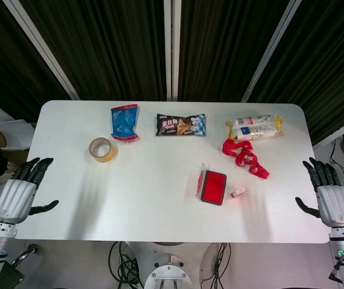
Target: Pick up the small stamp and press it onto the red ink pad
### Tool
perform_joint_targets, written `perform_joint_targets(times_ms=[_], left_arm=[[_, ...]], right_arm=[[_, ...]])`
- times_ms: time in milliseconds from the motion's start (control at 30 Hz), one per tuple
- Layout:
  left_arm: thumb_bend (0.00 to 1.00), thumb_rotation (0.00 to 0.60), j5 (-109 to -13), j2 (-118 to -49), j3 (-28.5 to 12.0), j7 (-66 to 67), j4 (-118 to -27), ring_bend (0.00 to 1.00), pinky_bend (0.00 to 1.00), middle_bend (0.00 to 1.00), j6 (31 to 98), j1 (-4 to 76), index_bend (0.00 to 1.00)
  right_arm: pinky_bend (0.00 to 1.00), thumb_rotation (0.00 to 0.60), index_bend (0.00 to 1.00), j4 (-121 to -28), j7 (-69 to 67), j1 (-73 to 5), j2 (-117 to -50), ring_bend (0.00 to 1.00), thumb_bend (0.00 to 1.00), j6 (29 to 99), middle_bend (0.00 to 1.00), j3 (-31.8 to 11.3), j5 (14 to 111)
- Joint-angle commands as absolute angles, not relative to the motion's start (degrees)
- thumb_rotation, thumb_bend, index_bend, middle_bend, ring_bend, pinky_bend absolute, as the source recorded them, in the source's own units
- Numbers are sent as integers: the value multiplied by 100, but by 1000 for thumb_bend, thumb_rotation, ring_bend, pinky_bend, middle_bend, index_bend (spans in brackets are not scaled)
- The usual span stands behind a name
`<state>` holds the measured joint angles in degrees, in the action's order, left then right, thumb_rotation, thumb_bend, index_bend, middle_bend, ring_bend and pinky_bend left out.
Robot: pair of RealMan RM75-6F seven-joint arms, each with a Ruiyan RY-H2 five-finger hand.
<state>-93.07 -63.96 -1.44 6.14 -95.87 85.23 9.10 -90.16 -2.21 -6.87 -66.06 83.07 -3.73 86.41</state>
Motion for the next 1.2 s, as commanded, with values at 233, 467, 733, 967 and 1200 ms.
perform_joint_targets(times_ms=[233,467,733,967,1200], left_arm=[[6,531,-9286,-6373,-109,600,-9587,99,163,112,8586,849,51],[5,530,-9304,-6339,-105,562,-9578,99,163,112,8640,824,51],[5,530,-9229,-6452,-90,486,-9443,99,163,113,8525,851,51],[5,542,-9277,-6535,-48,504,-9373,99,163,112,8493,863,51],[5,539,-9236,-6538,-15,483,-9354,99,163,112,8452,847,51]], right_arm=[[0,600,0,-8942,-247,-699,-6625,0,152,8235,0,-346,8635],[78,600,0,-9033,-56,-755,-6476,35,153,8073,0,-252,8724],[880,600,0,-8532,-114,-972,-6764,632,161,8187,91,-169,9389],[917,600,0,-8600,753,-1275,-6821,739,161,7556,228,23,9578],[917,600,0,-8654,1683,-1672,-7185,739,160,6962,89,-17,9601]])
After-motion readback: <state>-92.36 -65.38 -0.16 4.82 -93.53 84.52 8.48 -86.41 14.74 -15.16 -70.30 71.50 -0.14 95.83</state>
